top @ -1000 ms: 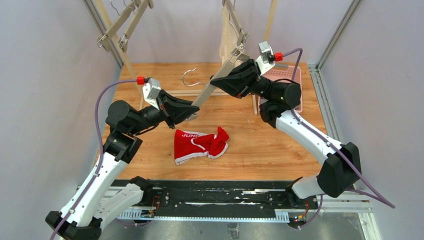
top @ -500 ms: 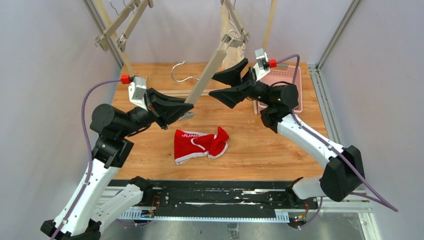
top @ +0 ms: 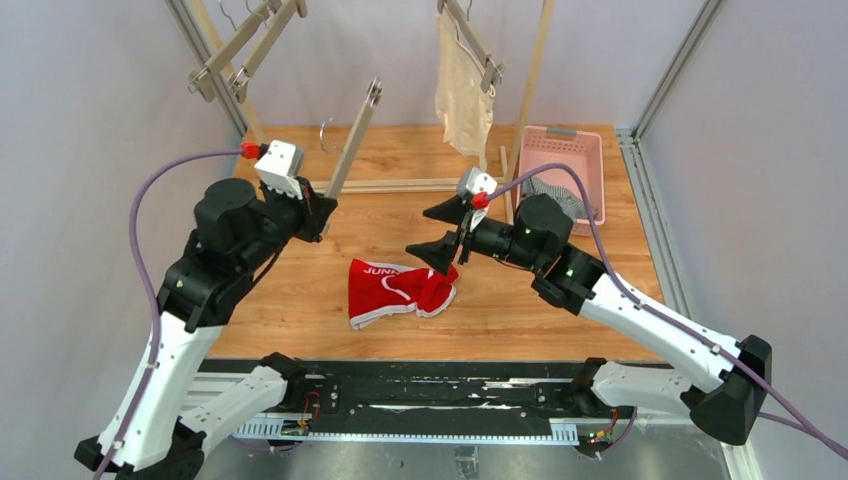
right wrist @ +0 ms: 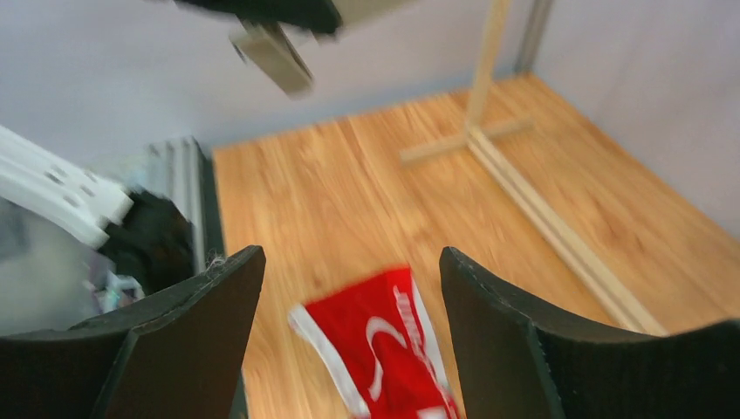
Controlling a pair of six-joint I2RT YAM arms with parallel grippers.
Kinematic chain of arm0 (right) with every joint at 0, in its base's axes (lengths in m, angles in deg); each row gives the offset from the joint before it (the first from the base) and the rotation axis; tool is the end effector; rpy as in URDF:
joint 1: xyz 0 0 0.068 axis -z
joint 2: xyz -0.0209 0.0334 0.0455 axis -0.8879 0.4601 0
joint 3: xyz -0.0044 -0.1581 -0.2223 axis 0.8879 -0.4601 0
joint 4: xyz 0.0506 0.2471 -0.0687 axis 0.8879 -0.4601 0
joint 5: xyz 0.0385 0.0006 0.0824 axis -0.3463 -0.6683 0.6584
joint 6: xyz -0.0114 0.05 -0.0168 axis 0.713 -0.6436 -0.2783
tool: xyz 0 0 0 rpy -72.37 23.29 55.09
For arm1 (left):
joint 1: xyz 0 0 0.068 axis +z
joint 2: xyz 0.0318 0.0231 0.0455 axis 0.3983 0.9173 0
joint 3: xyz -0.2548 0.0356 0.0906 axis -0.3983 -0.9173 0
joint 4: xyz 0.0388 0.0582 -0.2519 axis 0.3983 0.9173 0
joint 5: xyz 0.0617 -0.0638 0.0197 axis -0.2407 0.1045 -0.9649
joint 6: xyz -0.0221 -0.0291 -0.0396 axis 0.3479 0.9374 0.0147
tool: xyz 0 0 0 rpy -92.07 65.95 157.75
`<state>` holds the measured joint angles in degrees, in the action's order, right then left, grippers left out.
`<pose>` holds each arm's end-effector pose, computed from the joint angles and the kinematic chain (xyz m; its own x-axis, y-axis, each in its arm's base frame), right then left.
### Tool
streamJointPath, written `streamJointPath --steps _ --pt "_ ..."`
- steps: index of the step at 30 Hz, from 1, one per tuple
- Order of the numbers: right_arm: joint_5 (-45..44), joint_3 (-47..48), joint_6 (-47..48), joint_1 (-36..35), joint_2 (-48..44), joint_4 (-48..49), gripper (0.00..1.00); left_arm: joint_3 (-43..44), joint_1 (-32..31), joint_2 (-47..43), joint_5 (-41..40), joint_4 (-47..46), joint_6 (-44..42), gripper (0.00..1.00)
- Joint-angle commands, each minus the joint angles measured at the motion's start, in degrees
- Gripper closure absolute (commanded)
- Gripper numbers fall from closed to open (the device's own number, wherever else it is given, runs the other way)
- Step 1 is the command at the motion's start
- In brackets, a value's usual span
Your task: Remove the underwear clipped to the hanger
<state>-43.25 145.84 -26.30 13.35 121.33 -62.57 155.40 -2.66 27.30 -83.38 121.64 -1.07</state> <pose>0.1569 0.2053 0.4087 -0.0014 0.1756 -0.9845 -0.9656 0.2557 0.0470 0.1247 -0.0636 0.4563 -0.2020 -0.0514 -0.9780 0.4692 0.8715 -0.1427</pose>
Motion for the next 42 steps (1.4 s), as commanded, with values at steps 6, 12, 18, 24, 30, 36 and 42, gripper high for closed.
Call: streamJointPath --steps 6,12,18,24,30,36,42 --pt "-15.0 -12.3 8.5 -3.4 1.2 -15.8 0.25 2.5 -0.2 8.5 -11.0 13.9 -5.4 1.0" --pt "-17.0 -12.6 10.3 -5.5 9.0 -15.5 0.25 7.7 -0.2 15.4 -11.0 13.4 -6.2 1.0" --pt "-17.9 -9.3 11.6 -5.9 17.3 -15.0 0.24 16.7 0.1 22.6 -11.4 13.9 -6.4 1.0" --pt "-16.5 -3.6 9.6 -5.9 30.9 -21.4 0.41 26.0 2.5 30.3 -8.8 15.4 -5.9 1.0" --pt "-18.6 -3.0 6.4 -5.9 36.7 -23.5 0.94 34.9 7.4 36.4 -4.4 16.5 -5.1 1.0" --pt "-26.2 -1.1 6.4 -5.9 28.5 -28.7 0.99 47.2 7.9 41.9 -3.9 20.3 -5.9 1.0" --pt "-40.5 2.2 7.0 -4.6 13.4 -34.8 1.0 55.6 9.9 46.3 -0.2 21.8 -4.8 1.0"
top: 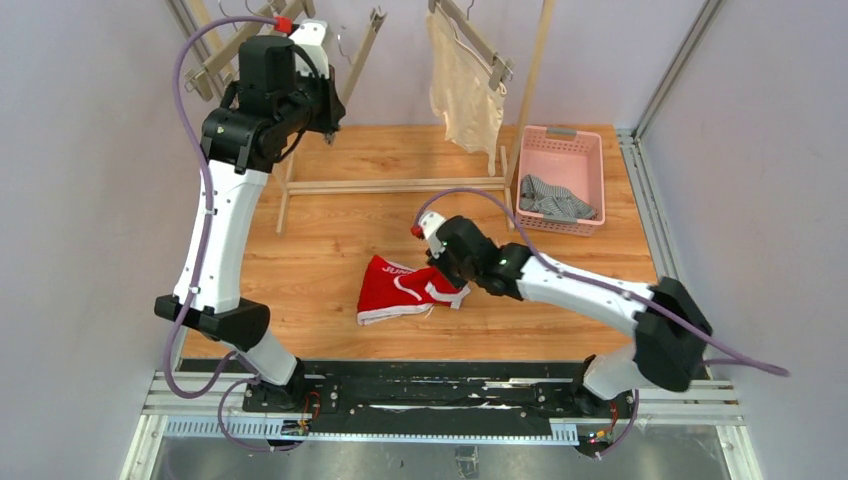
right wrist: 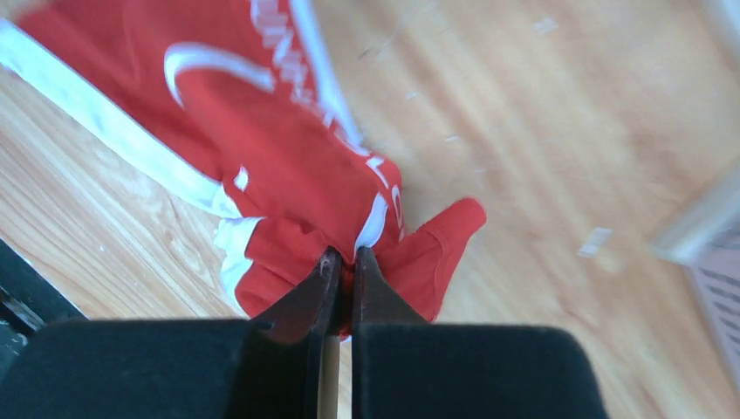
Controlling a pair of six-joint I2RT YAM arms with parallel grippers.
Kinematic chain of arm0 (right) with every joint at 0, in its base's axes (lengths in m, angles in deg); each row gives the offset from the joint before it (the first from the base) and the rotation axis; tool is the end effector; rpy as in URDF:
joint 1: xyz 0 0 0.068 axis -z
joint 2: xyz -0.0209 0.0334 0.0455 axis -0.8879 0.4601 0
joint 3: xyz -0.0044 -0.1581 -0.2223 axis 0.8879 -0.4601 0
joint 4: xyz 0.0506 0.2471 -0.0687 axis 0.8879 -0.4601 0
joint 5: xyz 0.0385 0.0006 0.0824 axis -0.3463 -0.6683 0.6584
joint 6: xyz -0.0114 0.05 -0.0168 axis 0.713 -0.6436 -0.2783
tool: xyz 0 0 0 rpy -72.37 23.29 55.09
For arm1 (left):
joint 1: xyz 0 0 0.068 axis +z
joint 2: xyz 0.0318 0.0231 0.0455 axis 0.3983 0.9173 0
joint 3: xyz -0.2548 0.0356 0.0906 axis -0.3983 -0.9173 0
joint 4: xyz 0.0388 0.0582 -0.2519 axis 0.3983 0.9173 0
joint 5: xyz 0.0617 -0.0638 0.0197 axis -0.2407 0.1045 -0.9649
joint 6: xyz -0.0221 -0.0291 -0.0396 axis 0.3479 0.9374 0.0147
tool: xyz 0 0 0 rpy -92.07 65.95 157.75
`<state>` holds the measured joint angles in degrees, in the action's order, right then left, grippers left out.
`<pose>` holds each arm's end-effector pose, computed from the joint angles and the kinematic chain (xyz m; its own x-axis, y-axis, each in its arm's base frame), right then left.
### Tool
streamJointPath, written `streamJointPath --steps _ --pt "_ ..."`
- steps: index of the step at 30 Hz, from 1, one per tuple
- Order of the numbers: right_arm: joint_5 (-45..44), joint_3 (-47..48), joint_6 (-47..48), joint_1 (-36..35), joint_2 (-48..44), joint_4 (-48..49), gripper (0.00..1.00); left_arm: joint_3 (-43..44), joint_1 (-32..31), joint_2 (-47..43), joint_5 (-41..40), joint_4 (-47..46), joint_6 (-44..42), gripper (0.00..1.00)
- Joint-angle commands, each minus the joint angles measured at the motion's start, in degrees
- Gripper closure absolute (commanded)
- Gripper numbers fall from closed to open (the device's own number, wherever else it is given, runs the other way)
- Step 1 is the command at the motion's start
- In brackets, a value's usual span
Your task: Remove the underwear clipped to the hanger
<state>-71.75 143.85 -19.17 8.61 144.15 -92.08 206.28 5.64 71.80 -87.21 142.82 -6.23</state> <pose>0.1940 0.2633 0.2316 -0.4079 -0.5552 -0.7248 -0.7805 0.6240 -0.0388 0.2857 -0.0917 0.5189 -0.3937 0.0787 -0.9159 0.2819 0.9587 -0.0388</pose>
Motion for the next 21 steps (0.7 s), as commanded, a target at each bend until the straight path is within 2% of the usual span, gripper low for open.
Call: streamJointPath --steps 1,6,11,15,21 --pt "-13.6 4.5 0.0 0.6 -11.9 -5.9 0.99 5.5 2.1 2.5 4.1 0.9 0.4 1.0" --pt "-21.2 5.0 2.8 3.8 -25.4 -5.7 1.0 8.0 3.5 4.0 5.0 0.9 0.0 1.0" --pt "-30.2 5.3 6.8 10.4 -33.6 -0.7 0.99 8.5 3.9 4.0 4.1 -1.7 -0.2 1.0" --pt "-30.7 6.8 7.6 18.8 -35.7 2.9 0.99 9.5 5.0 4.2 4.9 -4.0 0.6 1.0" --pt "-31.3 8.6 9.4 27.6 -33.6 9.2 0.99 10.8 6.9 4.4 7.1 -6.8 1.7 1.0"
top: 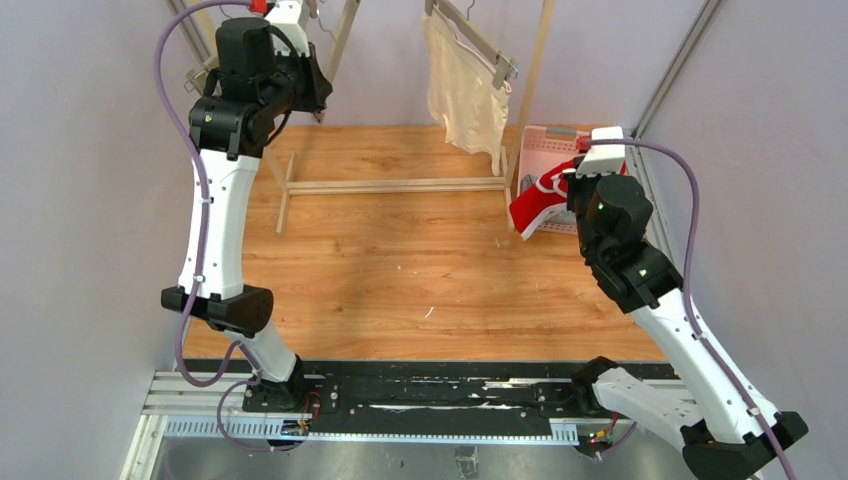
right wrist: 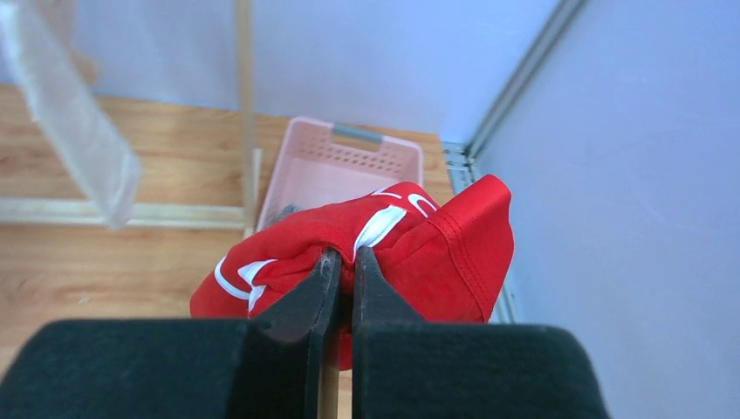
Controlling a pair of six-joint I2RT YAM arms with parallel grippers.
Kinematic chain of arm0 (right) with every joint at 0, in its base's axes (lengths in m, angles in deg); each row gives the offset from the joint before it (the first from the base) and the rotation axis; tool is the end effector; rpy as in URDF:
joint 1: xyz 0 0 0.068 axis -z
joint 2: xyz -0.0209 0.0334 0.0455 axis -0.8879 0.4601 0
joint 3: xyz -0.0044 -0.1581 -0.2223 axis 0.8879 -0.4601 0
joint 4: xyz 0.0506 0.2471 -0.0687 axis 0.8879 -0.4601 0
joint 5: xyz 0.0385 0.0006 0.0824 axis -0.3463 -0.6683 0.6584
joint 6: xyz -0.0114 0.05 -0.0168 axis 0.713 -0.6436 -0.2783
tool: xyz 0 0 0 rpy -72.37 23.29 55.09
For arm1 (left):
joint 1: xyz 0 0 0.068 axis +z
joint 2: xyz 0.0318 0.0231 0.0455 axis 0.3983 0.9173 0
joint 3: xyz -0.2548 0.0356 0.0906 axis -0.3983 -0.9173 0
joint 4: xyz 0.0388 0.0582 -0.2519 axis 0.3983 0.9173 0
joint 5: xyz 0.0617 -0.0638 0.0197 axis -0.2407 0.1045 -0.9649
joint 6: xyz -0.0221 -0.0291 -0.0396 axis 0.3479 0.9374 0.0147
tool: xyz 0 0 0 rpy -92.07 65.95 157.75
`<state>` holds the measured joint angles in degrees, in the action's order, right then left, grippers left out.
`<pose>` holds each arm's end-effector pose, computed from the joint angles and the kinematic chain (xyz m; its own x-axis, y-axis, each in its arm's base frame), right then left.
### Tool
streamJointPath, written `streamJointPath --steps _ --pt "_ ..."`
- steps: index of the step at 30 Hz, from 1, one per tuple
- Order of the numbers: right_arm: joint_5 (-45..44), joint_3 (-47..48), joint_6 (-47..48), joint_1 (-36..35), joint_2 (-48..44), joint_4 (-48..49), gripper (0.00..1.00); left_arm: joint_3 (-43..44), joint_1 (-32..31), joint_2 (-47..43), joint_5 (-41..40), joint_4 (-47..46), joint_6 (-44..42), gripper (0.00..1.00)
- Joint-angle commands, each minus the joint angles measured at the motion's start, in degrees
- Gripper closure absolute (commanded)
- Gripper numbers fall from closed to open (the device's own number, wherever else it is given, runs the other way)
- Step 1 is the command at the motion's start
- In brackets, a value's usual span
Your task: Remove the underwear clipped to the hanger
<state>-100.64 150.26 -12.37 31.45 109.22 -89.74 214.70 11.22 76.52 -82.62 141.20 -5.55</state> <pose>0.1719 0.0816 0.4289 -0.0006 -0.1137 -0.9935 0.0206 0.9933 -0.1137 0.3053 -0.0690 0.5375 -0.3213 0.0111 -0.9469 0.2609 0.9623 -0.0772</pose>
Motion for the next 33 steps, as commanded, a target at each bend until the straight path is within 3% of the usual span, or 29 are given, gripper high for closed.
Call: streamJointPath --steps 1,10,14,33 --pt "-2.2 2.3 2.8 6.4 1.9 8.0 1.0 2.4 1.6 -0.3 2.9 -5.7 1.2 1.0" --pt "5.5 3.2 -3.7 21.9 8.8 11.6 0.99 6.4 3.3 2.4 6.5 -7.9 3.3 1.0" --pt "9.9 2.4 -5.2 25.5 11.7 13.2 0.99 6.8 3.5 3.4 7.0 -8.7 3.7 1.0" --pt "16.4 -3.6 -7.8 26.4 14.6 11.7 0.99 9.0 5.8 10.0 9.2 -12.6 6.8 1.0"
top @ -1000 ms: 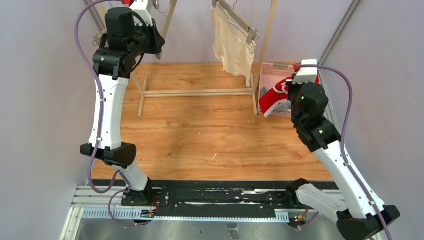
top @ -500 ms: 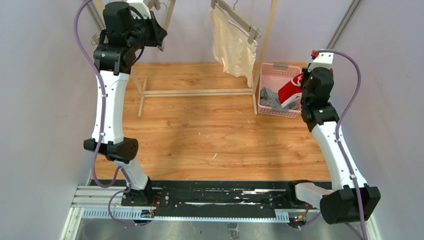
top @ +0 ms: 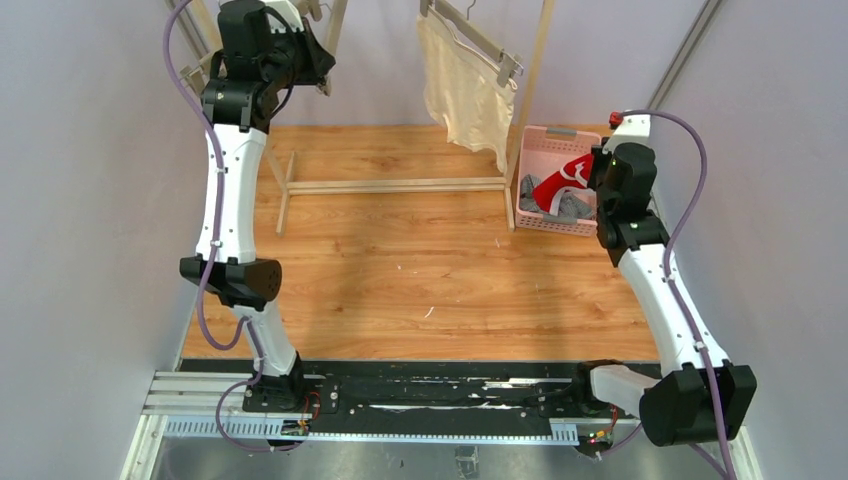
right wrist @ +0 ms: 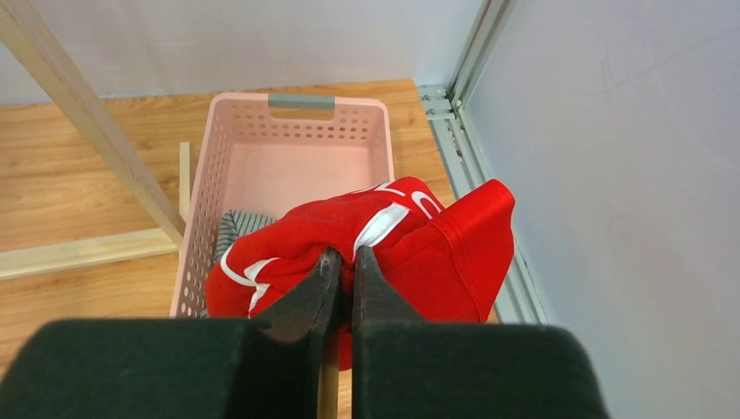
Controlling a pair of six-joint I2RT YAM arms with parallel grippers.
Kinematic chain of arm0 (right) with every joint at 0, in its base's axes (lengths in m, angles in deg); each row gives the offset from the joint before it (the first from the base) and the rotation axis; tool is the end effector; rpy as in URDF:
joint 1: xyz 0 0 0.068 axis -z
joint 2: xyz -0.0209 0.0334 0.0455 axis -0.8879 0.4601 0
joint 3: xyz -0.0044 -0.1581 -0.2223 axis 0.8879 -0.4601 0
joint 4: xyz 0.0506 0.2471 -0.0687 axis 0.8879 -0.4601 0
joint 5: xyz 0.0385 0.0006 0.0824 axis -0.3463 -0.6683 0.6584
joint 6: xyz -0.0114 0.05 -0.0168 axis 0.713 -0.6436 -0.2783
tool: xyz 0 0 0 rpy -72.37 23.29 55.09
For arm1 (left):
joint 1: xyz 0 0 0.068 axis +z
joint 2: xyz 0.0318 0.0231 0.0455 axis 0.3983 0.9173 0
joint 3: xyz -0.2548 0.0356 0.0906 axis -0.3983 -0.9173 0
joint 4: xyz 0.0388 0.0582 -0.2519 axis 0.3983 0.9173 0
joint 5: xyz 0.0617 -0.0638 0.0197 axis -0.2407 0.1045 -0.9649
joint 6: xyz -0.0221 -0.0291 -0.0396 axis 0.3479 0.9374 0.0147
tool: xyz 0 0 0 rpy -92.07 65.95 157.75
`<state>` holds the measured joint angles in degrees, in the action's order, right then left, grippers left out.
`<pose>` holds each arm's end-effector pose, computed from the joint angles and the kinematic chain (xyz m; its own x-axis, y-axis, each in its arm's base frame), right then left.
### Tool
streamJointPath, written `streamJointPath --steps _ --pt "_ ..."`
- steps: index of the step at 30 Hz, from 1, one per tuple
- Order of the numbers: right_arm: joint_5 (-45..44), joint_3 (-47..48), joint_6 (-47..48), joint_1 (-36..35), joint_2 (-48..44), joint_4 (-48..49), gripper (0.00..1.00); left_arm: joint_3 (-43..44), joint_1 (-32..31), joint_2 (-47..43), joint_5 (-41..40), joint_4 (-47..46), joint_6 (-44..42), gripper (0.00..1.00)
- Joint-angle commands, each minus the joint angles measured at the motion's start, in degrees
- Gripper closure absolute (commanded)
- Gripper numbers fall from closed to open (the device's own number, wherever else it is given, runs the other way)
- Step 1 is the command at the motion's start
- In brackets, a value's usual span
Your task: Remove the underwear clipped to the hanger
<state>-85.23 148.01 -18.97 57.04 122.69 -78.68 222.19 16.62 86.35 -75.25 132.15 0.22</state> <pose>0.2661 0.0155 0.3865 -0.0787 -0.0076 -0.9969 0.1960 0.9803 -0.0229 0.3643 -0.0510 0.5343 -0.2449 -0.1261 -0.9613 0.2761 0.9414 -0.1938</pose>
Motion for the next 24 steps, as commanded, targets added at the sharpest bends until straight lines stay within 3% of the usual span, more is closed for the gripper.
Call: streamJointPath --steps 1,7,10,15,19,24 --pt "1.3 -1.4 -1.3 0.9 1.7 0.2 0.99 1.0 0.4 -0.2 2.1 -3.9 1.2 0.99" --pt "3.8 -1.0 -1.9 0.9 4.5 -2.9 0.97 -3.9 0.4 -4.0 0.2 -6.1 1.8 0.9" --pt "3.4 -1.2 -2.0 0.9 5.0 -3.4 0.85 -5.6 0.4 -6.0 -1.0 -6.3 1.4 0.87" --pt "2.8 -1.4 -2.0 1.0 5.6 -4.1 0.79 -6.6 0.4 -7.3 -2.4 -6.6 0.8 0.83" --pt "2.9 -1.8 -2.0 1.0 5.6 -4.5 0.63 -5.2 0.4 -6.1 -2.3 -6.5 1.2 0.76" --pt "3.9 -2.3 -2.0 1.0 4.6 -4.5 0.61 -1.4 0.4 -3.0 -4.4 -4.4 0.3 0.83"
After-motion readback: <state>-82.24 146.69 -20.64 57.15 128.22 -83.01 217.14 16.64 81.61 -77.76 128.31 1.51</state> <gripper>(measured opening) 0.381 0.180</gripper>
